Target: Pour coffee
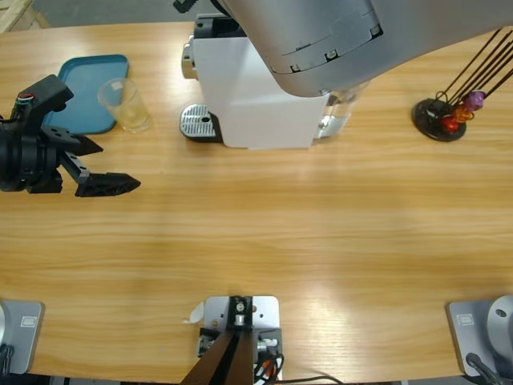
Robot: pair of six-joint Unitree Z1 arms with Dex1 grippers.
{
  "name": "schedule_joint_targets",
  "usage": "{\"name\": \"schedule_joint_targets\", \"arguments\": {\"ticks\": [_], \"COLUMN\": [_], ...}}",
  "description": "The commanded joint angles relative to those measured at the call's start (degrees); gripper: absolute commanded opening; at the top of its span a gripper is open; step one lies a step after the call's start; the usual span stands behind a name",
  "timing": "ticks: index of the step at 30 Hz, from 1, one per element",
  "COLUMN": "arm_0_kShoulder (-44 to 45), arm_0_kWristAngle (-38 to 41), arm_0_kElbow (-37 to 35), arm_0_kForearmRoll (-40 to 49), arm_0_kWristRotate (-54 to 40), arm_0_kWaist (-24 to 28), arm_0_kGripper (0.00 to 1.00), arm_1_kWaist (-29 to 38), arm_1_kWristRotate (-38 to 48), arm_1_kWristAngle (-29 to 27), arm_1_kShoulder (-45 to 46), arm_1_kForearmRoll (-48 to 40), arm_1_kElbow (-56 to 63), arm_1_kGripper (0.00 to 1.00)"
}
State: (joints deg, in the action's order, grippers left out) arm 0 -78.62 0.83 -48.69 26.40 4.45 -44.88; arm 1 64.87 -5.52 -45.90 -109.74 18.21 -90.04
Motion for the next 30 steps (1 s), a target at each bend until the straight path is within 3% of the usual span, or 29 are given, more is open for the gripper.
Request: {"name": "schedule_joint_targets", "arguments": {"ticks": [1, 30], "arm_0_kShoulder": [-2.07, -2.14], "arm_0_kWristAngle": [1.01, 1.10], "arm_0_kElbow": [1.50, 1.58], "arm_0_kForearmRoll": [-0.47, -0.47], "arm_0_kWristRotate": [0.51, 0.56], "arm_0_kWaist": [-0.38, -0.38], "arm_0_kGripper": [0.977, 0.977], "arm_1_kWaist": [2.46, 2.46], "arm_1_kWristRotate": [1.21, 3.42], "arm_1_kWristAngle": [4.23, 6.73], "arm_1_kShoulder": [-8.93, -10.93], "arm_1_kForearmRoll": [1.92, 3.06], "arm_1_kElbow": [2.27, 1.80], "arm_1_kGripper": [0.000, 0.000]}}
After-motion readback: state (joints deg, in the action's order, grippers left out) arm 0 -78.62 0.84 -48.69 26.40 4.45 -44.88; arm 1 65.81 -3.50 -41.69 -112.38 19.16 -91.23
